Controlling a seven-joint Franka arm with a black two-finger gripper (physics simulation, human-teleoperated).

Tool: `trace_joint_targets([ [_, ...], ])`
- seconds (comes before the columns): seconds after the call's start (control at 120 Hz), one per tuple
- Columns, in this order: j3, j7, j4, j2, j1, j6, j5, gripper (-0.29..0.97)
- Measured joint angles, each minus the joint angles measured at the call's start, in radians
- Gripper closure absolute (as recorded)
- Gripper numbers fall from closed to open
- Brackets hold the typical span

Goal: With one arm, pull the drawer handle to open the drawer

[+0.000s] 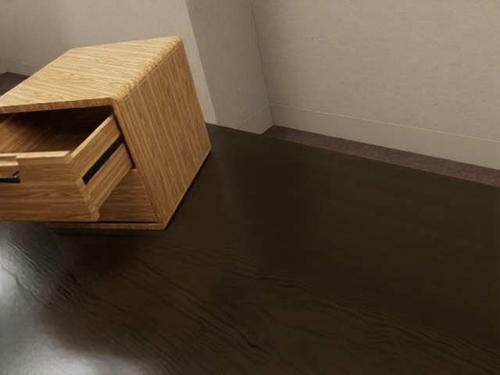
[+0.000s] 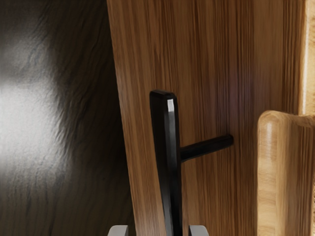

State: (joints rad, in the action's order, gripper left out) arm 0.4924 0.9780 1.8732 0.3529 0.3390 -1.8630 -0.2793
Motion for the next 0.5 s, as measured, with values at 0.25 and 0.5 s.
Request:
trace_joint_targets([
  [0.25,0.000,0.000,0.025,0.031,0.005,0.001,0.009,0.61],
  [0.5,0.000,0.000,0.033,0.043,0.008,0.005,0.017,0.61],
])
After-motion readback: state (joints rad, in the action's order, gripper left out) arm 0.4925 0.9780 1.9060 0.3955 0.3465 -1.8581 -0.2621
